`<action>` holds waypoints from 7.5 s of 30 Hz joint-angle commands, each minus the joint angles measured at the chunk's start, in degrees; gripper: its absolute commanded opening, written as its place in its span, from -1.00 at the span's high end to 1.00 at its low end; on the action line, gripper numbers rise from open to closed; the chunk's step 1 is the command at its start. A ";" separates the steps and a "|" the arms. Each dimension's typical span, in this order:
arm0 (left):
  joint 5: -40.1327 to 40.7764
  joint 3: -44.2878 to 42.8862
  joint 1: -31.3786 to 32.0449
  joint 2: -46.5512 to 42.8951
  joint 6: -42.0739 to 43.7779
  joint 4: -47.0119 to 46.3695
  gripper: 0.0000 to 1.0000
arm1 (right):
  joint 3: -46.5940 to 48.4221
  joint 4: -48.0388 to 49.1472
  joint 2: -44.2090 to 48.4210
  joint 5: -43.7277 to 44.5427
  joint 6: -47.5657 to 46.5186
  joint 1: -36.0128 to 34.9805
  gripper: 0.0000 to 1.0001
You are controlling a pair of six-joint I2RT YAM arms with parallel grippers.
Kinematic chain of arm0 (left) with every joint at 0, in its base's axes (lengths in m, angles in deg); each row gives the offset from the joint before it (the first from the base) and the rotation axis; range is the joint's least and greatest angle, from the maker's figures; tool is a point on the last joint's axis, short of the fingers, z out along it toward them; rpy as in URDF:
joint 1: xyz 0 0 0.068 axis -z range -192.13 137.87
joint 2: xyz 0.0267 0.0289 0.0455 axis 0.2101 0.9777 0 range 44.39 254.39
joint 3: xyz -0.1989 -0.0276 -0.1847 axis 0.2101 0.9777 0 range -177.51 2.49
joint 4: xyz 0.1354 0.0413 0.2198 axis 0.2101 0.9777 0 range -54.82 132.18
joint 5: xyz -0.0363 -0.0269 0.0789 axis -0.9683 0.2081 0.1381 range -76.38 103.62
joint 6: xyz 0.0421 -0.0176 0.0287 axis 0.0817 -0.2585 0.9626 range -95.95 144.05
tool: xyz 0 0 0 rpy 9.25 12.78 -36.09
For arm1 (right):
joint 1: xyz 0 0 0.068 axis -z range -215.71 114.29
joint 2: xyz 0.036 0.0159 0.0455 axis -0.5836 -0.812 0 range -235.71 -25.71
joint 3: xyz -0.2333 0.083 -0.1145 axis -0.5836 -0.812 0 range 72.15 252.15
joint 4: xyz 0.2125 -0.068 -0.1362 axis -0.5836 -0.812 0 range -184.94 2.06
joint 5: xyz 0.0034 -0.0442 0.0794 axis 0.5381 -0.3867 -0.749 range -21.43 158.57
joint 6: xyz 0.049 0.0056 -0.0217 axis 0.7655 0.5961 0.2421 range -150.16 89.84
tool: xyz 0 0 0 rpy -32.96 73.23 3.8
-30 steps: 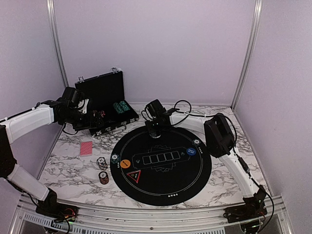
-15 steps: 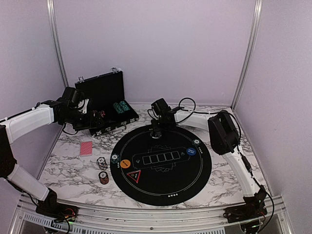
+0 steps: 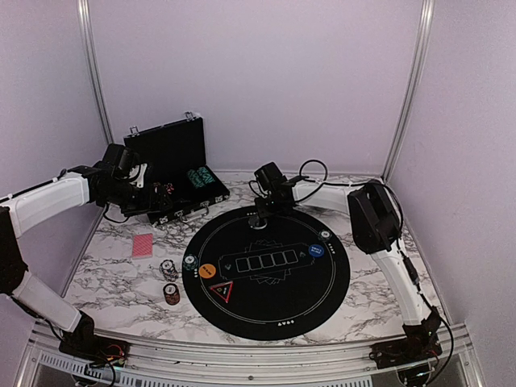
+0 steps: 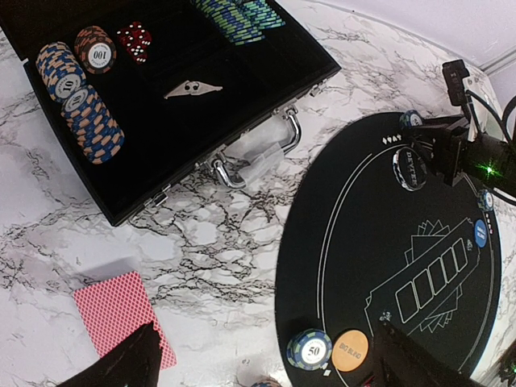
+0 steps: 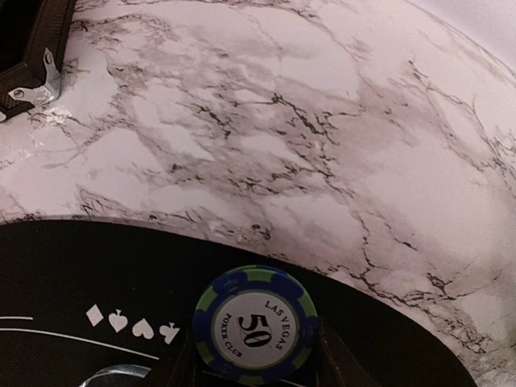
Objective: Distribute texas hold em gaming equipment
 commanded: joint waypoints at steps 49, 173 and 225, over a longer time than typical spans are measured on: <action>-0.69 0.62 -0.45 0.32 0.74 -0.81 -0.86 | 3.32 -8.86 1.60 -1.19 0.84 1.18 -0.06; 13.70 3.80 22.23 10.14 -18.00 19.55 -0.21 | -36.11 7.36 42.09 -3.65 -4.25 -3.01 -0.33; 16.07 2.82 22.14 10.77 -17.05 20.71 -0.04 | -36.05 6.94 41.48 -3.84 -4.13 -2.65 -0.33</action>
